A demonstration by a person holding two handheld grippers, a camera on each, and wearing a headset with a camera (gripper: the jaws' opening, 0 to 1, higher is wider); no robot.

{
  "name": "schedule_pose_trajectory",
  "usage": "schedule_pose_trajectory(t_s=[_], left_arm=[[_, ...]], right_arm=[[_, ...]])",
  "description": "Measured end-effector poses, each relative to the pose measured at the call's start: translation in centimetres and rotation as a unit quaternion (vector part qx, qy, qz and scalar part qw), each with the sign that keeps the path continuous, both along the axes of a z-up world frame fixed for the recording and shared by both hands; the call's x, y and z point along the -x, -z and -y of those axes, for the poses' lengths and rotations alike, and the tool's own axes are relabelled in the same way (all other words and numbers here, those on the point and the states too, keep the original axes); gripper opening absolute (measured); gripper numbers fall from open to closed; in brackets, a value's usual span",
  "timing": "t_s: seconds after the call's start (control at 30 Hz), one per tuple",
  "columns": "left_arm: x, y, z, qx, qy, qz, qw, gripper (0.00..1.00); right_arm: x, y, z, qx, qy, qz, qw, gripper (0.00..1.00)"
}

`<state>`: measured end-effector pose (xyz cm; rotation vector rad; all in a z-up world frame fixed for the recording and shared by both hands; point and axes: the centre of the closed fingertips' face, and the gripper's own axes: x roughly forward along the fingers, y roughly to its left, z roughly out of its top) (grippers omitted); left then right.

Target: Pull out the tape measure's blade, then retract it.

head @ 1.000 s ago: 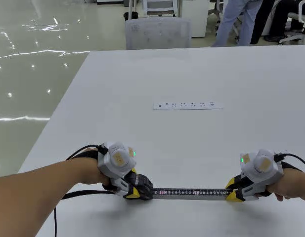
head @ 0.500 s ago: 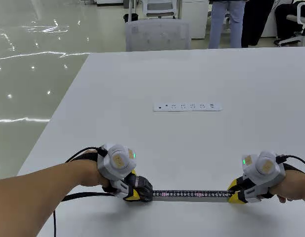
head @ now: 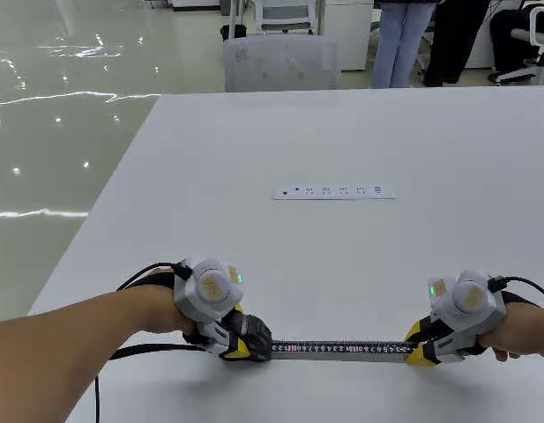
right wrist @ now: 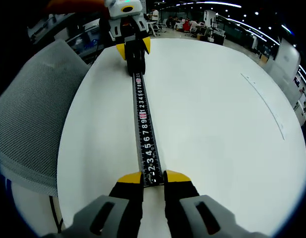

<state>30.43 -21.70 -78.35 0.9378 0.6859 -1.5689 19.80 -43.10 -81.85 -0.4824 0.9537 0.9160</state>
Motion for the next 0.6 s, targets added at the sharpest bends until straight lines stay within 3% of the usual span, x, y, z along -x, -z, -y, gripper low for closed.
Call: schedule_pose_trajectory(t_s=[0.37,0.43,0.6], left_arm=[[0.02,-0.04,0.1,0.004,0.001,-0.001,1.0,0.33],[0.02,-0.1,0.14,0.004,-0.002,-0.004,1.0,0.33],[0.08,-0.23,0.14,0.004,0.011,0.006,0.9999,0.34]], right_arm=[[-0.01,0.12,0.2,0.008,-0.002,-0.009,0.9999,0.15],[0.07,0.09,0.16,0.02,-0.018,0.001,0.9996,0.15],[0.11,0.07,0.14,0.028,-0.024,0.004,0.9993,0.16]])
